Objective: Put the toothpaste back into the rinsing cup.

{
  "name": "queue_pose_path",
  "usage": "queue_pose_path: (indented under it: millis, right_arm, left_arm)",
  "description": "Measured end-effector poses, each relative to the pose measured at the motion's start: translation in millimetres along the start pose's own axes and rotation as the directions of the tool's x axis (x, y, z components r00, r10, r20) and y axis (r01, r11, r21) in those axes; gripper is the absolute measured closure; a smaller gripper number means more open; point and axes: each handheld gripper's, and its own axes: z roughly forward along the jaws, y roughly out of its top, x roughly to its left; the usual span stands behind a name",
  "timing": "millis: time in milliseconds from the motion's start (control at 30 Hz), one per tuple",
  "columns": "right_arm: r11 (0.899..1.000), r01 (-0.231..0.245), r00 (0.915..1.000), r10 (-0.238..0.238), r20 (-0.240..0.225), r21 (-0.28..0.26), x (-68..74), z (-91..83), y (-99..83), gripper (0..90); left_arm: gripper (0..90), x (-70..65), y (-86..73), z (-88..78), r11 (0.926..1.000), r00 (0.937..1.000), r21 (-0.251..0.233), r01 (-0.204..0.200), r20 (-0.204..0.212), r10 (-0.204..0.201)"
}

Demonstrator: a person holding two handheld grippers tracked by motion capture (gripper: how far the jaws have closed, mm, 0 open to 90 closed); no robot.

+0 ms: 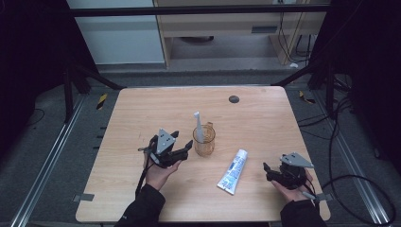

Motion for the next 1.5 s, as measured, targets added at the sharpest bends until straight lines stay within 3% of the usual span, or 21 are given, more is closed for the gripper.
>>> queue_pose_path:
  millis: [133, 300, 433, 533, 633, 767, 867, 967, 1133, 1200, 1300, 1500]
  right_arm:
    - [1.0, 0.002, 0.9996, -0.002, -0.029, 0.002, 3.0, -1.0, 0.8, 26.4]
    - [1.0, 0.014, 0.995, -0.013, -0.099, 0.007, 8.0, -2.1, 3.9, 34.8]
    - [0.999, 0.028, 0.9913, -0.025, -0.129, 0.019, 12.2, -2.5, 5.7, 38.6]
    - [0.999, 0.027, 0.9894, -0.021, -0.144, 0.043, 14.9, -3.1, 7.3, 40.0]
    - [0.999, 0.041, 0.9842, -0.036, -0.174, 0.027, 17.6, -3.4, 7.4, 42.3]
    - [0.998, 0.049, 0.9798, -0.039, -0.196, 0.05, 23.6, -5.3, 9.0, 46.6]
    - [0.998, 0.021, 0.9723, -0.007, -0.233, 0.055, 29.7, -4.6, 7.7, 45.9]
    - [0.996, 0.028, 0.9665, -0.006, -0.257, 0.084, 36.1, -1.9, 6.7, 47.4]
    - [0.997, 0.028, 0.9596, -0.006, -0.281, 0.076, 44.8, -2.3, 10.1, 52.5]
    - [0.997, 0.025, 0.9534, -0.003, -0.302, 0.069, 48.3, -1.9, 13.1, 53.6]
    - [0.997, 0.023, 0.9367, 0.003, -0.35, 0.069, 54.8, 1.6, 18.4, 57.2]
    - [0.996, 0.044, 0.9198, -0.009, -0.392, 0.08, 68.9, 9.3, 25.6, 63.6]
  left_arm:
    - [34.2, 10.5, -8.5, -10.9, 0.9992, 0.9993, 0.007, 0.039, 0.001, -0.039]
    - [33.8, 22.3, -21.4, -26.9, 0.9982, 0.9988, 0.041, 0.043, -0.024, -0.042]
    - [33.5, 29.3, -36.9, -42.0, 0.996, 0.9976, 0.071, 0.054, -0.046, -0.051]
    - [33.5, 35.9, -50.3, -53.3, 0.9921, 0.9945, 0.095, 0.082, -0.072, -0.075]
    - [33.7, 41.7, -61.0, -65.1, 0.9884, 0.9908, 0.105, 0.11, -0.091, -0.1]
    - [34.2, 45.0, -69.8, -80.3, 0.9863, 0.9893, 0.127, 0.105, -0.115, -0.09]
    - [35.0, 46.1, -75.4, -88.6, 0.9852, 0.9893, 0.141, 0.098, -0.121, -0.081]
    - [37.9, 48.5, -78.4, -95.8, 0.9847, 0.9875, 0.134, 0.112, -0.126, -0.095]
    - [40.9, 55.6, -82.9, -99.3, 0.9807, 0.9807, 0.149, 0.127, -0.167, -0.102]
    - [41.0, 60.0, -85.4, -99.2, 0.9808, 0.9795, 0.145, 0.131, -0.172, -0.105]
    - [42.4, 64.2, -88.2, -99.9, 0.9792, 0.9725, 0.13, 0.156, -0.194, -0.129]
    - [43.7, 70.0, -91.9, -99.6, 0.978, 0.9652, 0.129, 0.164, -0.226, -0.132]
